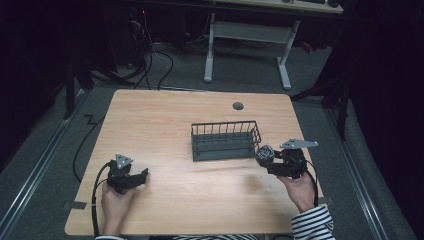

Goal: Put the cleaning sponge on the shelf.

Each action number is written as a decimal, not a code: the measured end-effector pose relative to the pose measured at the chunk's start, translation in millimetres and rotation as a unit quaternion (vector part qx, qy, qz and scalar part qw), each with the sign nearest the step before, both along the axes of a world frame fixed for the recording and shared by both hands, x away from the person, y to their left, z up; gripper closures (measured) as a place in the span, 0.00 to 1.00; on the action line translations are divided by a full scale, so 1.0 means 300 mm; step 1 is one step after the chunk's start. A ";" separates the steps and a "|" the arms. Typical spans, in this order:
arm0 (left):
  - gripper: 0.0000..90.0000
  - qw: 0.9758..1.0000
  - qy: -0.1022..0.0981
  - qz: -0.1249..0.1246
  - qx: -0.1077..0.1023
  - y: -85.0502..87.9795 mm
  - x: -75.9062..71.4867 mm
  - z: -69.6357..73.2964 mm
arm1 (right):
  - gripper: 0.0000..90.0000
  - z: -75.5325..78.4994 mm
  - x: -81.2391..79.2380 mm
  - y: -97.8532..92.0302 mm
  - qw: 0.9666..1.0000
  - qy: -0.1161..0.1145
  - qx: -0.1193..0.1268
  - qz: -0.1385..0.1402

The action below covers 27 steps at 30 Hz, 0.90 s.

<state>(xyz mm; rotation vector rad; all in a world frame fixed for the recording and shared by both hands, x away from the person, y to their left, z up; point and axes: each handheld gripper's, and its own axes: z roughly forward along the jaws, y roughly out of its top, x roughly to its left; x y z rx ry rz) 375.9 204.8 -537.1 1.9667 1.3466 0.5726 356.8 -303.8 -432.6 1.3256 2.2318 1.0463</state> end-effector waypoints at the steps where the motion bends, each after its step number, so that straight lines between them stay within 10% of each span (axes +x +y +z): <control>1: 0.27 1.000 0.000 0.000 0.000 0.000 0.000 0.000 | 0.42 0.012 0.003 -0.002 1.000 -0.002 0.002 0.001; 27: 0.26 1.000 -0.001 -0.001 0.002 -0.001 -0.001 0.000 | 0.42 0.148 0.183 0.117 0.999 -0.021 -0.013 0.035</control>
